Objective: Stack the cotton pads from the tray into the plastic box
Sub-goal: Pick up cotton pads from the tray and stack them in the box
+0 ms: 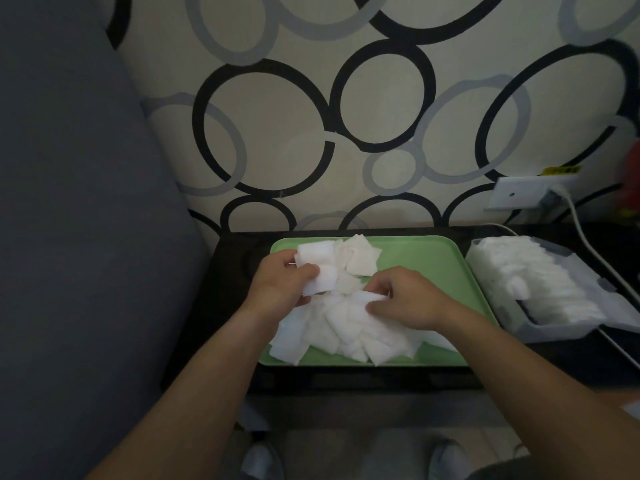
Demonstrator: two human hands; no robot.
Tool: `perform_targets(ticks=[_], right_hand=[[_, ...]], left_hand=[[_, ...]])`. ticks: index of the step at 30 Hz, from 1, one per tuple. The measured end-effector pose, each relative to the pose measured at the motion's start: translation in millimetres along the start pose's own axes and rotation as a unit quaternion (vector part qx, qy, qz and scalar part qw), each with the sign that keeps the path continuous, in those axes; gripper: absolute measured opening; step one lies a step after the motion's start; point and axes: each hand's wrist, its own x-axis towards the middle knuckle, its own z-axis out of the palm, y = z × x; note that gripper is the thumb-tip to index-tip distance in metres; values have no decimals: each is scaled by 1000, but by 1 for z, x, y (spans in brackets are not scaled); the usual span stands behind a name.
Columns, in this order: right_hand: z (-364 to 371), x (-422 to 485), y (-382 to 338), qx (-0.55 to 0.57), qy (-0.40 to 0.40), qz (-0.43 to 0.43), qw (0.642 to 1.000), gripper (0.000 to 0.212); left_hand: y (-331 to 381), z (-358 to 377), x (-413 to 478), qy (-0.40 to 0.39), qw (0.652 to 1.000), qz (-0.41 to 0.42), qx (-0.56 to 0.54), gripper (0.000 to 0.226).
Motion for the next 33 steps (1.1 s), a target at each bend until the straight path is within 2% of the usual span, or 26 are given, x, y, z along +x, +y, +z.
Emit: perform_targets(ticks=[4,9,12,13,15,19,23,29,33], right_hand=[[-9,-3,2,39,41,9,998,5],[-15,-7,8,74,84,35,993,5],[-22,-10,-1,279,107,53,953,6],[-23,-12,-5,355,87,52,929,5],[-21,-15,-12,430,39,39,901,14],[-10,-14,-24,456,6,36,889,12],[-3,-10,-31,445,27,51,894,6],[0,-6,-35,404,61,64,911,13],[1,-6,-37,396,74,66,913,6]], left_hand=[[-1,0,3,14,1000,-19,-5,27],[-4,3,2,2,1000,-18,-11,24],[-4,6,0,-11,1000,-19,-16,24],[-4,8,-1,-19,999,-18,-18,23],[-3,12,-2,-34,999,-14,-19,22],[2,20,-7,-62,998,5,-30,28],[5,23,-11,-86,996,18,-31,25],[8,21,-13,-104,994,25,-18,21],[8,19,-12,-107,994,22,-18,19]])
